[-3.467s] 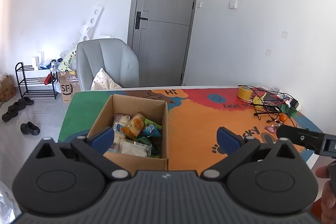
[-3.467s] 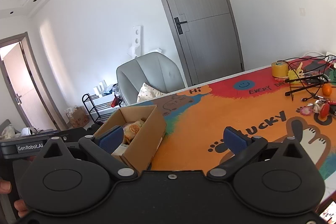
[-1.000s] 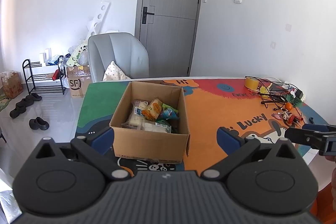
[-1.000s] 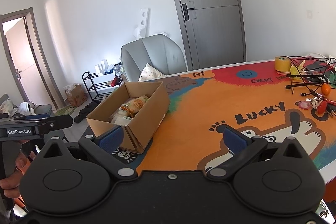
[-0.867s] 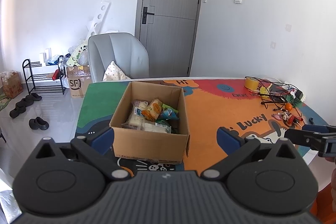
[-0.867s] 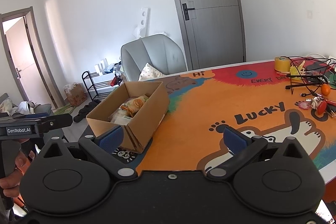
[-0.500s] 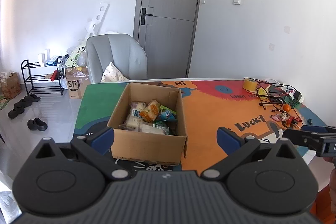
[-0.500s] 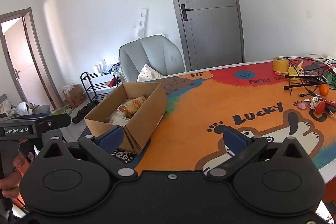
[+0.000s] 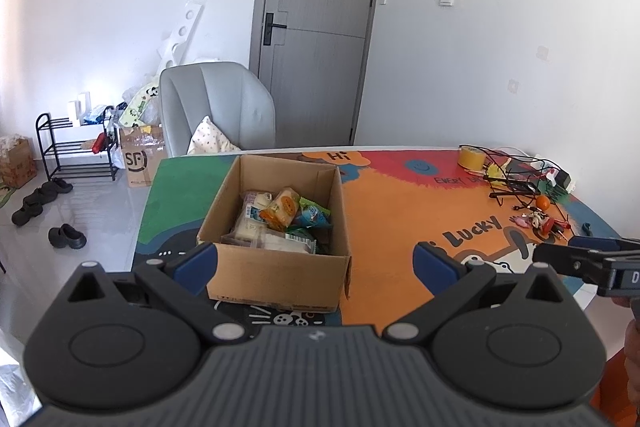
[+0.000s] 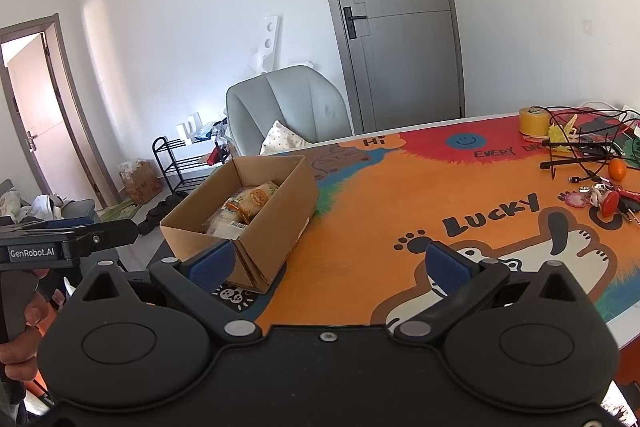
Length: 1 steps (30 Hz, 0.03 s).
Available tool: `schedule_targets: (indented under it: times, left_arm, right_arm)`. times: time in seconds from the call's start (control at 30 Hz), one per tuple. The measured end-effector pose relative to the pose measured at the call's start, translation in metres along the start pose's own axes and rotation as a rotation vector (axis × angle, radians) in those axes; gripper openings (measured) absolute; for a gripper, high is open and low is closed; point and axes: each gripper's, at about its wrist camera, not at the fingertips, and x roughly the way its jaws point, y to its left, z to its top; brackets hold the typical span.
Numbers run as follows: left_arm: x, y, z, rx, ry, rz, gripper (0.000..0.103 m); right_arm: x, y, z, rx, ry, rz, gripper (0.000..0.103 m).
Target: Organize snacks
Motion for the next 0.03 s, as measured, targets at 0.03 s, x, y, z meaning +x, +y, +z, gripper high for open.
schedule_targets:
  times: [0.03]
  left_arm:
    - [-0.0004,-0.0012,-0.0002,0.007,0.000,-0.003,0.103]
  right_arm:
    - [0.0004,-0.0001,-0.0001,0.000,0.002,0.000,0.103]
